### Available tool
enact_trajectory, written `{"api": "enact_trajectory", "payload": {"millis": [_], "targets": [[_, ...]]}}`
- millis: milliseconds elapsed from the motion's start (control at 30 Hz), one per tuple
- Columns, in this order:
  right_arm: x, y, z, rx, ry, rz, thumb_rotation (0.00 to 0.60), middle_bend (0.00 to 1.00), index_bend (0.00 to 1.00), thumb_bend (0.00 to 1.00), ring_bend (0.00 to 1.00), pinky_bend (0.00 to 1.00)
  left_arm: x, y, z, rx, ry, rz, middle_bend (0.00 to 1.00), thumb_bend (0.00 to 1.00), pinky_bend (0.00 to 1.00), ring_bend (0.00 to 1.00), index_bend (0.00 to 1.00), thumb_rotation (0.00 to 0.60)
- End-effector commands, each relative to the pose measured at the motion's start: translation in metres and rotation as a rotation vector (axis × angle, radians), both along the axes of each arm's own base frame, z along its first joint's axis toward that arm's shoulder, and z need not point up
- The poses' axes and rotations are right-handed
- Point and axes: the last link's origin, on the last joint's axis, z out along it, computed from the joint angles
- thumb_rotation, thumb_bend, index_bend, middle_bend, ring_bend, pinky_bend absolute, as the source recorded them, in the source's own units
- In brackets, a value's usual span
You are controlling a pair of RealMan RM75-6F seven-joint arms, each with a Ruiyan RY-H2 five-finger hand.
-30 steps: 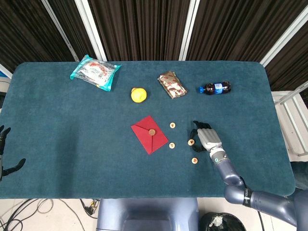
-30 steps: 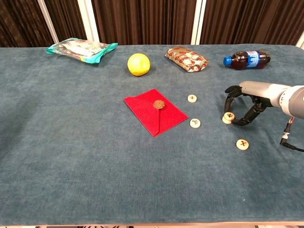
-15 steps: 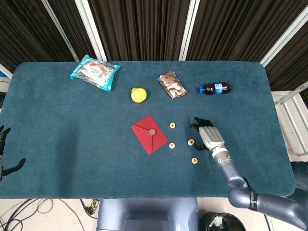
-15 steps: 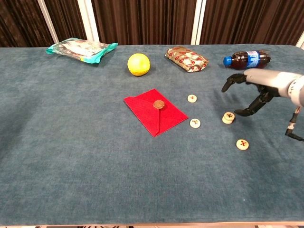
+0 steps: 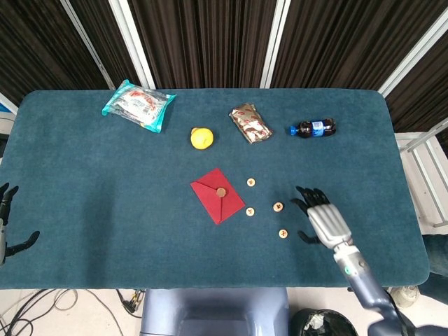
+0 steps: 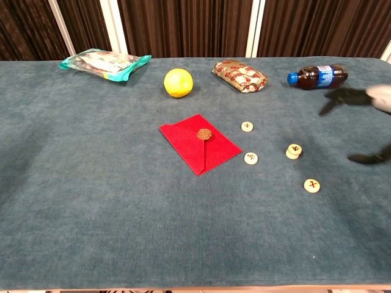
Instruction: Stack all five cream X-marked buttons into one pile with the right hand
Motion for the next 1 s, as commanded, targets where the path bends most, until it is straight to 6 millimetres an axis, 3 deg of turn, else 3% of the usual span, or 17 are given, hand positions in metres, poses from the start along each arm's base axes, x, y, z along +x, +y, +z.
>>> {"api": "enact_trajectory", "payload": {"millis": [33, 567, 1000], "targets": [[-0.003, 0.013, -0.002, 0.019, 0.001, -0.004, 0.600, 0.00, 0.23, 0.36, 0.00, 0.00, 0.000, 0.000, 0.000, 0.000, -0.001, 0.001, 0.00, 0.17, 0.00, 0.00, 0.10, 0.600], [-0.012, 0.022, -0.040, 0.040, -0.028, -0.028, 0.600, 0.00, 0.32, 0.36, 0.00, 0.00, -0.001, 0.000, 0.002, 0.010, -0.012, 0.010, 0.00, 0.18, 0.00, 0.00, 0.10, 0.600], [-0.014, 0.012, -0.059, 0.052, -0.055, -0.119, 0.600, 0.00, 0.36, 0.36, 0.00, 0.00, -0.001, 0.000, 0.002, 0.013, -0.013, 0.013, 0.00, 0.18, 0.00, 0.00, 0.10, 0.600]]}}
